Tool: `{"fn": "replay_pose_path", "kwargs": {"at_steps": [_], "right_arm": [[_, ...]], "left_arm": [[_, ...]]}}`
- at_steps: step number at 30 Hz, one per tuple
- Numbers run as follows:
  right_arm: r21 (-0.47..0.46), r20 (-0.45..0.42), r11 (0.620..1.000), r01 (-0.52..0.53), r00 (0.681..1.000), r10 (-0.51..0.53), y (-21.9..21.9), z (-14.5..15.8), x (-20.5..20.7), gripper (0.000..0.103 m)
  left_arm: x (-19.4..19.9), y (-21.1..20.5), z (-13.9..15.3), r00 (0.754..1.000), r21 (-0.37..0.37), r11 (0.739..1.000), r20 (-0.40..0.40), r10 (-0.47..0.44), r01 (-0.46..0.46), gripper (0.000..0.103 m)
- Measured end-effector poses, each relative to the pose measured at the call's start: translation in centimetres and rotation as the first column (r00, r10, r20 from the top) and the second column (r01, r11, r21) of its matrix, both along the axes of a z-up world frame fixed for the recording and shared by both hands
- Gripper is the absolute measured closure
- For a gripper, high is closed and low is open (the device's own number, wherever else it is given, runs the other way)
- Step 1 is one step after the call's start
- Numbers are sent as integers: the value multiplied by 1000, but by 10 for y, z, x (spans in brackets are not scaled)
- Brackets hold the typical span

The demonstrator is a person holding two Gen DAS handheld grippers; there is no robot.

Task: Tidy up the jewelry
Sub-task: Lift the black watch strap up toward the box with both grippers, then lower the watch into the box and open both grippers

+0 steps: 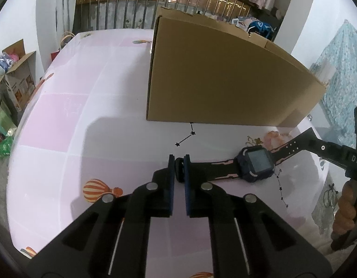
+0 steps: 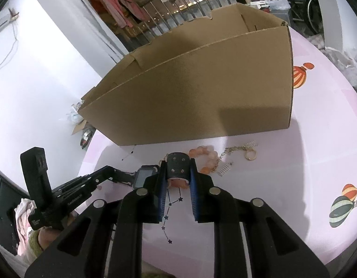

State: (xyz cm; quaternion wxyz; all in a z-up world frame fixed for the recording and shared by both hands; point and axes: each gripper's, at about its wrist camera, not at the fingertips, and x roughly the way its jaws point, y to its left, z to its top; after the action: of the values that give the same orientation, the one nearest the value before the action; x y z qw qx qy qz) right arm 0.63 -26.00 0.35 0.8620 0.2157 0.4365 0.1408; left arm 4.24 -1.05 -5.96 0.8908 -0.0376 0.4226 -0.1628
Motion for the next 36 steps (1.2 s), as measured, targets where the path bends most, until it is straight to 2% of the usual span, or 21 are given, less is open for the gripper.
{"fn": "replay_pose_path", "kwargs": {"at_steps": [9,15,21,26,29,33,34,36], "right_arm": [[-3,55,1000,-18,998,18,-1,14,-13,87],[3,95,1000,-13,995,12,-8,26,-25,87],[13,156,1000,-18,988,15,-18,46,-39,87],[1,258,999,-42,965,41,-24,84,-44,87],[-6,306,998,-57,950,56,-33,112,-33,87],[-10,310,996,-84,947,83,-45,139,2,87],[-19,301,996,-89,949,91,-47,142,12,87],[-36,269,995,-98,957,104,-51,144,37,87]], "left_arm": [[-15,-8,20,997,13,1000,68,-22,21,99],[-26,-13,44,991,12,999,129,-32,31,99],[-42,-17,76,978,3,998,200,-59,60,100],[-49,-27,121,950,1,993,291,-114,118,102],[-47,-36,149,929,-1,988,342,-143,152,102],[-26,-52,181,903,21,983,392,-175,182,102],[-15,-58,187,900,26,981,395,-185,190,102],[14,-70,193,909,26,978,364,-202,206,102]]}}
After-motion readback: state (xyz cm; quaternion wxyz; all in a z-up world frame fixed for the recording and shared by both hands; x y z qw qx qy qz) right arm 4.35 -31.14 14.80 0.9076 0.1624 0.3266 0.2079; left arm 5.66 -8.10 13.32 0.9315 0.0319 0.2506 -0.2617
